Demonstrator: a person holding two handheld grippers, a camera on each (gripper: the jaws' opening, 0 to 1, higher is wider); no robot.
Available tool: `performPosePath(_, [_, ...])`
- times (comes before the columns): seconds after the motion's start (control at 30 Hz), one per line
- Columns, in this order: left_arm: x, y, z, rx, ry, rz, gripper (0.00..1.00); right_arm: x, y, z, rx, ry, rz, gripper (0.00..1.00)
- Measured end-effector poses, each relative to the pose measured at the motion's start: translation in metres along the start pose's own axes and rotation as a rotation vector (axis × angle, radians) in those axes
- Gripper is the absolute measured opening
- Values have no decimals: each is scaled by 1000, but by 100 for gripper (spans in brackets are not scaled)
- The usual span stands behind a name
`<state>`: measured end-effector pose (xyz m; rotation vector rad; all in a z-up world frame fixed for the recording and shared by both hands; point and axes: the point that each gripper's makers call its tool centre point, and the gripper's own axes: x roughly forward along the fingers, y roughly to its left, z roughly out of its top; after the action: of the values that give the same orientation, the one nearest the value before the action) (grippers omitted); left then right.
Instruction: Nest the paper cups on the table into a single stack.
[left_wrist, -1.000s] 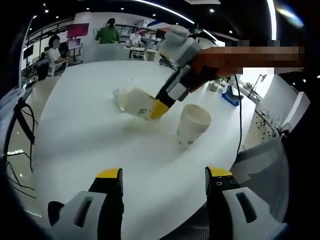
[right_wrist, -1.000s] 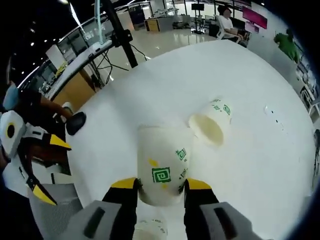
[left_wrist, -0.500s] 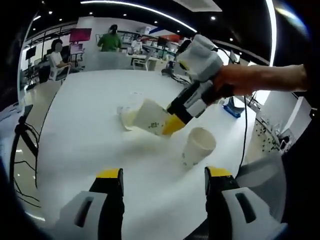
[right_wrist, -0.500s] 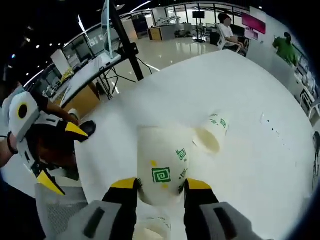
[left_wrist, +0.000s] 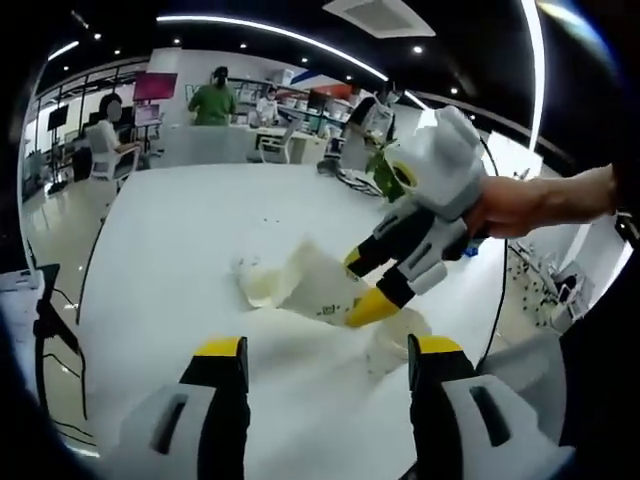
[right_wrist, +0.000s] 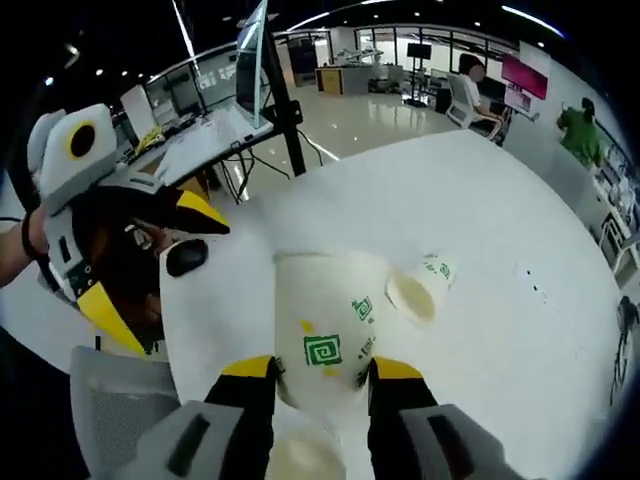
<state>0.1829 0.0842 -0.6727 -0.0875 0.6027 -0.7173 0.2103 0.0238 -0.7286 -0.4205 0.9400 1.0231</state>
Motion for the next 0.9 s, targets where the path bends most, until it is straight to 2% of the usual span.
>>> performPosePath(0.1, [3, -1, 5, 7, -3, -9, 61, 2, 0, 1, -22, -9, -6, 34])
performPosePath(0.27, [4, -3, 13, 13, -6, -23, 60, -9, 8, 0, -72, -25, -14, 34])
performPosePath(0.57, [6, -10, 22, 7, -14, -48, 55, -19, 20, 3, -210, -51, -26, 34])
performPosePath(0.77, [9, -18, 21, 2, -6, -80, 51, -26, 31, 15, -392, -97, -46, 34])
performPosePath(0.9, [10, -25, 21, 0, 3, -103, 47, -29, 41, 19, -469, -117, -50, 34])
